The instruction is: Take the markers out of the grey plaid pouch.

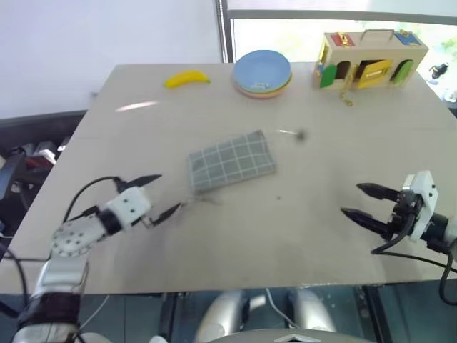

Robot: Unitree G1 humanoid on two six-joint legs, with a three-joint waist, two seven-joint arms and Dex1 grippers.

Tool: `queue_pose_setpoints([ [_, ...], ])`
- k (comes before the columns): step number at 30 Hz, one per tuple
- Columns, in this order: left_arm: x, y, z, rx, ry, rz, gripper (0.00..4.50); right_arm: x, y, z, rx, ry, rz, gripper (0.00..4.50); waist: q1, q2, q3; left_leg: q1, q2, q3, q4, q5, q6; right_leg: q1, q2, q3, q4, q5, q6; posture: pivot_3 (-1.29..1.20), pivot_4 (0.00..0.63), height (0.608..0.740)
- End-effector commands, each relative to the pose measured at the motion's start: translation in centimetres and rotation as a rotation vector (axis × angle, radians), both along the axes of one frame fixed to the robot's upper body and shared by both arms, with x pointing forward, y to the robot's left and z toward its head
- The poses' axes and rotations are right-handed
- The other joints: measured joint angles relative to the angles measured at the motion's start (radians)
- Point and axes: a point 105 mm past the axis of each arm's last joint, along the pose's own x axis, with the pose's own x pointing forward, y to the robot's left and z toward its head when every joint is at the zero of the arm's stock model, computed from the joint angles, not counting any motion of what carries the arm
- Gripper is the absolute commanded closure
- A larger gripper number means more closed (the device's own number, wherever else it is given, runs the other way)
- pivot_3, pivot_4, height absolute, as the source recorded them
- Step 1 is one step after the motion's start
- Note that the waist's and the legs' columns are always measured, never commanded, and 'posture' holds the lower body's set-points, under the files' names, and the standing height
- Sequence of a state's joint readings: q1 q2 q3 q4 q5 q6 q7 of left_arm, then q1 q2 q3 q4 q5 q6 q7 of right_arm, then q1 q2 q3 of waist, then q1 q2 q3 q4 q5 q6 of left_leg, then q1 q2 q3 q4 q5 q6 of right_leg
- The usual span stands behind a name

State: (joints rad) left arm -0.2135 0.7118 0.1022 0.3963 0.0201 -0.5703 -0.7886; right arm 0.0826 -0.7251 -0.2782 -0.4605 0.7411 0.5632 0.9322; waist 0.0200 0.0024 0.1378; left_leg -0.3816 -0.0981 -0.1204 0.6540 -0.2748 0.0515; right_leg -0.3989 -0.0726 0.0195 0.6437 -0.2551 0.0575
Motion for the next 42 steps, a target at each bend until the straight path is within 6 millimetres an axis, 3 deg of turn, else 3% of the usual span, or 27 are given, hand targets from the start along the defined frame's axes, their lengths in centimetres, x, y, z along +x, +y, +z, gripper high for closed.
queue_pose_setpoints([
  [1, 1.7, -1.4, 0.9, 0.108, -0.154, -0.064, 0.00, -0.5, 1.4, 1.9, 0.029, -0.033, 0.056, 0.12, -0.002, -0.001, 0.000, 0.000, 0.000, 0.000, 0.000, 0.000, 0.000, 0.000, 0.000, 0.000, 0.000, 0.000, 0.000, 0.00, 0.150, 0.740],
  [8, 3.5, -3.3, 0.5, 0.318, -0.258, -0.210, 0.00, 0.0, 0.9, 2.4, -0.003, -0.061, 0.027, 0.12, -0.005, -0.002, 0.000, -0.001, -0.001, 0.001, 0.000, 0.000, 0.000, -0.003, 0.000, 0.000, 0.001, 0.000, 0.000, 0.00, 0.150, 0.740],
  [14, 3.5, -4.9, -0.2, 0.437, -0.316, -0.342, 0.00, -0.1, 0.8, 2.3, -0.002, -0.073, 0.003, 0.12, -0.004, -0.003, 0.000, -0.001, -0.002, 0.002, 0.001, 0.000, 0.000, -0.003, 0.000, 0.002, 0.004, 0.000, 0.001, 0.00, 0.150, 0.740],
  [24, 2.8, -0.5, 2.2, 0.372, -0.313, -0.235, 0.00, -0.3, 0.3, 1.7, -0.006, -0.071, -0.034, 0.12, -0.015, -0.004, 0.000, -0.001, -0.001, 0.007, 0.001, 0.000, 0.000, -0.008, 0.000, 0.003, 0.011, 0.000, 0.001, 0.00, 0.150, 0.740],
  [29, 1.3, 0.1, 1.2, 0.307, -0.210, -0.262, 0.00, -0.1, 0.3, 1.5, -0.008, -0.072, -0.036, 0.12, -0.021, -0.003, 0.001, -0.002, -0.001, 0.008, 0.002, 0.000, 0.001, -0.010, 0.000, 0.004, 0.014, 0.000, 0.001, 0.00, 0.150, 0.740],
  [33, 1.2, 0.8, 0.6, 0.370, -0.173, -0.262, 0.00, 0.0, 0.3, 1.4, -0.007, -0.071, -0.039, 0.12, -0.021, -0.004, 0.000, -0.002, -0.001, 0.008, 0.003, 0.000, 0.001, -0.010, 0.000, 0.005, 0.014, 0.000, 0.001, 0.00, 0.150, 0.740],
  [37, 2.3, -0.4, 0.5, 0.400, -0.224, -0.259, 0.00, 0.1, 0.5, 1.4, -0.007, -0.075, -0.037, 0.12, -0.020, -0.004, 0.000, -0.001, -0.001, 0.009, 0.003, 0.000, 0.001, -0.010, 0.001, 0.005, 0.015, 0.000, 0.001, 0.00, 0.150, 0.740],
  [42, 3.6, -4.2, 0.5, 0.407, -0.342, -0.325, 0.00, 0.3, 0.4, 1.8, -0.011, -0.087, -0.047, 0.12, -0.001, -0.004, 0.000, -0.001, -0.002, 0.009, 0.008, -0.001, 0.002, -0.009, 0.001, 0.004, 0.018, 0.000, 0.001, 0.00, 0.150, 0.740],
])
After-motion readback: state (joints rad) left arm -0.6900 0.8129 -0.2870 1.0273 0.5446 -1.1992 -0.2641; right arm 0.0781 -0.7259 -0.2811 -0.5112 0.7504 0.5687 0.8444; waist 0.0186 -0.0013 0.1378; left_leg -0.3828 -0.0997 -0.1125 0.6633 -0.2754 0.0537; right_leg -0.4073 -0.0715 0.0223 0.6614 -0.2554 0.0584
